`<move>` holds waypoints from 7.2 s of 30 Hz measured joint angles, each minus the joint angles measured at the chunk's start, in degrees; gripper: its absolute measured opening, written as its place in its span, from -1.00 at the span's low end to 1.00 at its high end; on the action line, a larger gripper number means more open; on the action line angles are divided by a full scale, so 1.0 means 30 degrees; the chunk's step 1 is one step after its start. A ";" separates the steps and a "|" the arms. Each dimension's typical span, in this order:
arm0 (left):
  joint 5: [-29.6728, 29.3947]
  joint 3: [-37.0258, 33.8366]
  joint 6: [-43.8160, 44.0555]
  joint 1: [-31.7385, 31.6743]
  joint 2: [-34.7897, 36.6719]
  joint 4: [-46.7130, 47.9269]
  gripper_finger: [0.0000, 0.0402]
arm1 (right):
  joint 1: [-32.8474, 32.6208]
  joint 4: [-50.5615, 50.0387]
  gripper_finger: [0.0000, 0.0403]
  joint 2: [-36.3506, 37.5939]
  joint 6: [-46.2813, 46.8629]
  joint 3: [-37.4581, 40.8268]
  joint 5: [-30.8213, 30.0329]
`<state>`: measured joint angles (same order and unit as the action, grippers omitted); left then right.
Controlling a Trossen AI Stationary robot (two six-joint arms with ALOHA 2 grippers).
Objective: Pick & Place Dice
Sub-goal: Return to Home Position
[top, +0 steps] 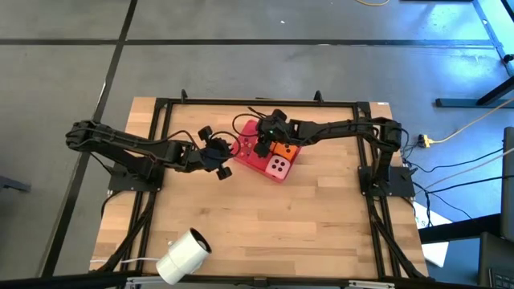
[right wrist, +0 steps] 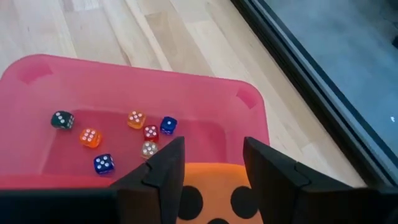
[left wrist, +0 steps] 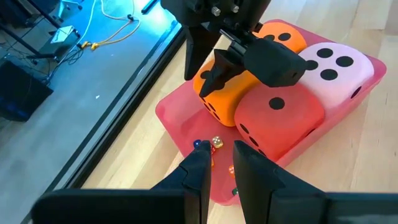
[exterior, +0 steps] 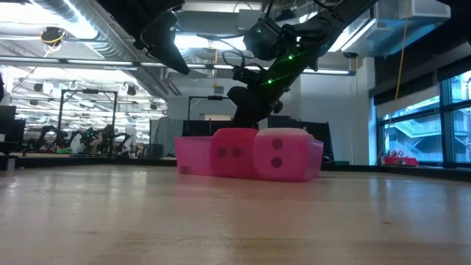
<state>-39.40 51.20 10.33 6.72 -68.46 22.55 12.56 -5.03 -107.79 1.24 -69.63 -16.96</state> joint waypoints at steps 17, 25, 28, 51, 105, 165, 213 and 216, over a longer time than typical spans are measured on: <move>-0.1447 0.0000 -0.0162 0.0551 0.0658 0.0604 -0.70 | -0.0918 -1.1409 -0.58 0.3649 -0.1367 -0.5631 -0.2612; -0.2188 0.0000 -0.0182 0.1802 0.3668 0.1249 -0.70 | -0.1832 -1.6427 -0.93 0.6984 -0.0678 -0.6371 -0.4565; -0.1988 0.0000 -0.0241 0.2613 0.5088 0.2003 -0.70 | -0.2108 -1.8260 -0.95 0.8472 0.0343 -0.6251 -0.3693; -0.2033 -0.0073 -0.3160 0.6659 0.9484 0.3463 -0.70 | -0.3759 -0.9680 -0.94 2.4638 -0.1470 0.9865 0.6955; -0.0021 -1.3790 -0.7742 0.6586 2.2664 -0.6768 -0.70 | -0.3759 0.4290 -0.95 3.3230 -0.2083 2.2055 0.8497; -0.0465 -1.6858 -0.4743 0.6586 2.2649 -0.8998 -0.70 | -0.3759 0.3655 -0.95 3.3186 0.0939 2.2906 0.8461; -0.0495 -1.6866 -0.6865 0.6586 2.2649 -0.9005 -0.70 | -0.3755 0.3655 -0.95 3.3186 0.0910 2.2899 0.8461; -0.0495 -1.6866 -0.6865 0.6586 2.2649 -0.9005 -0.70 | -0.3759 0.3655 -0.95 3.3186 0.0910 2.2899 0.8461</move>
<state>-40.88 0.60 -10.26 26.48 -0.51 -4.47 1.28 5.93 -8.23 3.97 -0.93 8.43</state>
